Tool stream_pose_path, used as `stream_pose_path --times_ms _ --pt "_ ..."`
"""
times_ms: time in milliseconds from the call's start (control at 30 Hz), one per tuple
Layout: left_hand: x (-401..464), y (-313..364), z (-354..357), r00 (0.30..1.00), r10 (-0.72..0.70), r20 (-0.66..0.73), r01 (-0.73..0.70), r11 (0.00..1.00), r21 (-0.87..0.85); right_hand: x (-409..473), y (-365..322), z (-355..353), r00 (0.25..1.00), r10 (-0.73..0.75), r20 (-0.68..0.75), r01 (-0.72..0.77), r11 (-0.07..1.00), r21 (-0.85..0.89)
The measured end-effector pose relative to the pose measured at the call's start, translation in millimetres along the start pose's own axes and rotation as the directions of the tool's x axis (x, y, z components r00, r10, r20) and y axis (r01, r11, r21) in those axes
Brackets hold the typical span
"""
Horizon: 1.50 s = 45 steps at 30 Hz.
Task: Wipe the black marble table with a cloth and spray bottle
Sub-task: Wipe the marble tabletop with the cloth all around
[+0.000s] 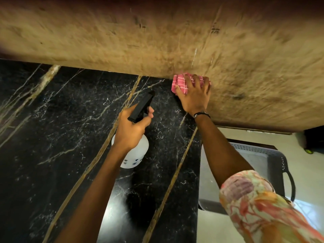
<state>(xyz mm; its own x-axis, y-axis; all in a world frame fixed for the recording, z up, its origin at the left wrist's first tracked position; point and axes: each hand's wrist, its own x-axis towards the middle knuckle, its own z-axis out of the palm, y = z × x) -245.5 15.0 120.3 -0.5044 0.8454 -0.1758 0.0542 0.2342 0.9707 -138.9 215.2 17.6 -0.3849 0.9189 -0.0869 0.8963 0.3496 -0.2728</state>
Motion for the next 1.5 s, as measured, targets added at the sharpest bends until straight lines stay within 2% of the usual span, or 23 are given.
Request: stream_pose_path --times_ms 100,267,367,500,667,933,1133,1333,1500 --pt "-1.1 -1.5 -1.3 1.000 -0.003 -0.016 0.003 1.000 0.005 -9.3 0.8 0.3 0.994 0.101 0.047 -0.100 0.995 -0.005" --pt "-10.1 -3.4 2.3 0.999 0.046 0.002 -0.046 0.998 0.051 -41.0 -5.6 2.4 0.979 0.197 0.047 -0.198 0.980 0.011" --pt "-14.9 -6.3 6.2 0.997 0.080 0.003 -0.080 0.990 0.112 -74.7 -3.6 6.5 0.981 0.189 0.032 -0.188 0.982 -0.024" --pt "-22.2 -8.3 6.5 0.993 0.122 0.011 -0.122 0.984 0.133 -139.6 -1.2 13.3 0.985 0.171 -0.030 -0.171 0.985 0.019" --pt "-46.4 -13.2 2.7 0.992 0.107 0.070 -0.117 0.982 0.148 -255.9 2.1 24.9 0.985 0.126 -0.119 -0.122 0.992 0.039" --pt "-118.3 -28.1 -1.5 0.985 0.051 0.165 -0.086 0.973 0.212 -416.2 2.5 40.1 0.989 0.137 -0.061 -0.133 0.989 0.065" --pt "-168.0 -39.0 -5.6 0.977 0.021 0.211 -0.066 0.976 0.210 -362.2 0.1 29.3 0.985 0.133 -0.112 -0.126 0.990 0.066" --pt "-213.0 -45.9 -17.7 0.982 0.006 0.189 -0.049 0.974 0.220 -282.5 8.5 21.9 0.995 0.101 -0.027 -0.101 0.995 0.020" --pt "-245.8 -52.1 -37.1 0.979 0.038 0.199 -0.085 0.969 0.232 -334.6 12.4 27.7 0.998 0.061 -0.029 -0.061 0.998 -0.001"
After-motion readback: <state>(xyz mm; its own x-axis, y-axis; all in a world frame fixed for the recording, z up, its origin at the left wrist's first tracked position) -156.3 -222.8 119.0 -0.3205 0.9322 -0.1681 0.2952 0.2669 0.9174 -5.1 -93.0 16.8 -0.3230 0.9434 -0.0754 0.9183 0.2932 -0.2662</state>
